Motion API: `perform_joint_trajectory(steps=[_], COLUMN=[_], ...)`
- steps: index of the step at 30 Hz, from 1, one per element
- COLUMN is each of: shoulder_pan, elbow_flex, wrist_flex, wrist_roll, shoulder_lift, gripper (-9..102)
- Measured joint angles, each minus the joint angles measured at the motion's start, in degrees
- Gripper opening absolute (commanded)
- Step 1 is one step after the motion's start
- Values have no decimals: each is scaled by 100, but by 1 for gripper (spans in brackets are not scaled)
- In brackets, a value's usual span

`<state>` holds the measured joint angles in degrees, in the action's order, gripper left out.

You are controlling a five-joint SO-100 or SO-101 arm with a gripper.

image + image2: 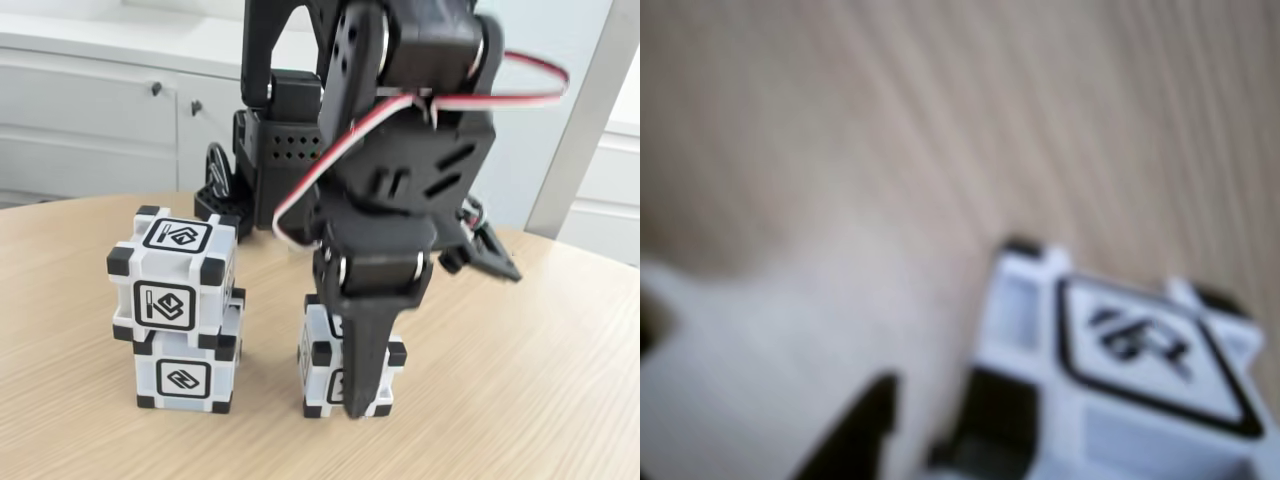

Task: Stack cubes from left to right.

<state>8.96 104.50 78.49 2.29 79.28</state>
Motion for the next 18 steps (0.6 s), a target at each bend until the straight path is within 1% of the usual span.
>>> perform_joint_trajectory(steps=[4,13,18], shoulder_pan=[9,0,-9], elbow_flex=[-18,-105,-132], wrist_flex=[0,0,0], wrist_roll=[35,149,193], shoulder_lift=[-132,-132,-114], gripper=[30,16,14])
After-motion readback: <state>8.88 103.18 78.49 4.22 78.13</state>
